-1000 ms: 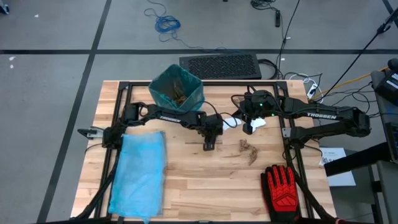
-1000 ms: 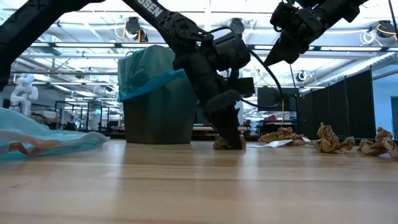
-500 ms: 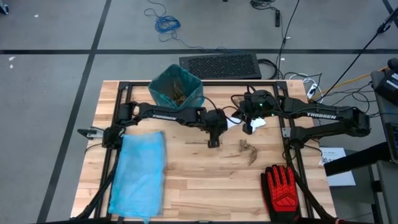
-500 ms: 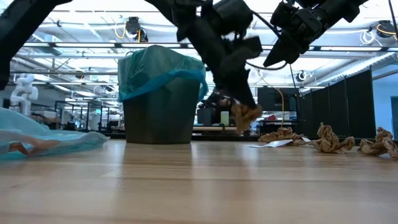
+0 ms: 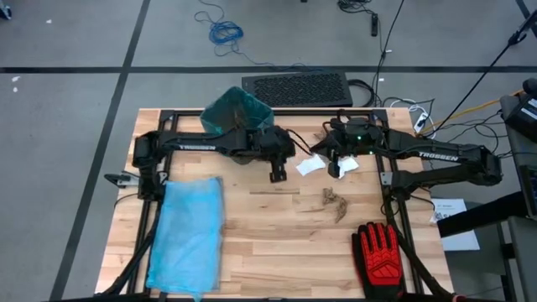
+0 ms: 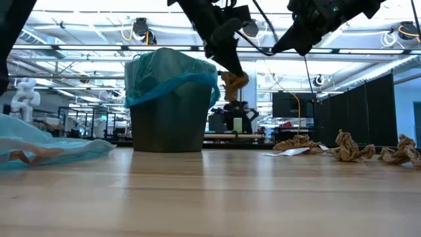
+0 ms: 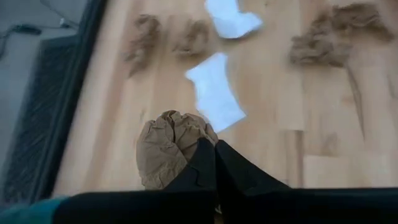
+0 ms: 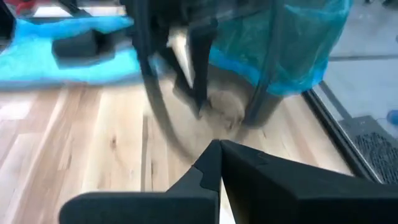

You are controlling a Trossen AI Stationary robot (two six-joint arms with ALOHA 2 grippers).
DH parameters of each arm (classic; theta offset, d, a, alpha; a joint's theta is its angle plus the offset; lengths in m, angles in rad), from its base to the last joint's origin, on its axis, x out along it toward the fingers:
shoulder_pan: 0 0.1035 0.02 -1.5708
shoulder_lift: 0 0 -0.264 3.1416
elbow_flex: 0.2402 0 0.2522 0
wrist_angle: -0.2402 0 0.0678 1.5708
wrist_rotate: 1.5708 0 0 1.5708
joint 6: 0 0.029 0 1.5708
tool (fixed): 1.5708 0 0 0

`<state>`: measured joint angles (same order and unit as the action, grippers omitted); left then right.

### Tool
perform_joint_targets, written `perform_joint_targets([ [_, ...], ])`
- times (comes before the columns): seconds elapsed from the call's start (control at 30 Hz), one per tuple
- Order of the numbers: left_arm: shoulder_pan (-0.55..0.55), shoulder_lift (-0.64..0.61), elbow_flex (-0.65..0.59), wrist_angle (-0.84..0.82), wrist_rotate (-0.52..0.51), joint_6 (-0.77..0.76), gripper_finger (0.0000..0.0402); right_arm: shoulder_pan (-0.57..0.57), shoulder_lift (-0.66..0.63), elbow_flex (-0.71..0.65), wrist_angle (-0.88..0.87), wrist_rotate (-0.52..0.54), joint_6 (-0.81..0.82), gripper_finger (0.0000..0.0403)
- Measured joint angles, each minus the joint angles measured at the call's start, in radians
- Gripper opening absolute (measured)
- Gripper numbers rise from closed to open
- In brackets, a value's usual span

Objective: Place trash/remove bag and relplace
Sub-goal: Put the brown napkin into the black trash bin

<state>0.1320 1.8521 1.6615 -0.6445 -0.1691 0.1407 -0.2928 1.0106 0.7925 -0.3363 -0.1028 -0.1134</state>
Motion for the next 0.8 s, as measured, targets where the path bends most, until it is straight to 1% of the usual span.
perform_joint_targets([
  [0.07,0.009,-0.014,0.007,0.006,-0.025,-0.005,0.0000,0.000,-0.011,-0.016,-0.060,0.000,-0.001,0.0000],
  [0.2,0.021,-0.009,0.006,-0.016,-0.023,-0.005,0.0000,0.000,-0.051,-0.005,0.011,0.000,-0.002,0.0000],
  [0.4,0.027,-0.011,0.006,-0.020,-0.017,-0.004,0.0000,0.006,-0.093,-0.008,0.033,-0.001,0.009,0.0000],
  [0.57,0.047,-0.007,0.005,-0.057,-0.075,0.004,0.0000,0.010,-0.133,-0.007,0.035,0.000,0.018,0.0000],
  [0.8,0.079,-0.099,0.004,-0.071,-0.080,0.022,0.0000,0.009,-0.184,-0.006,0.024,0.001,0.016,0.0000],
])
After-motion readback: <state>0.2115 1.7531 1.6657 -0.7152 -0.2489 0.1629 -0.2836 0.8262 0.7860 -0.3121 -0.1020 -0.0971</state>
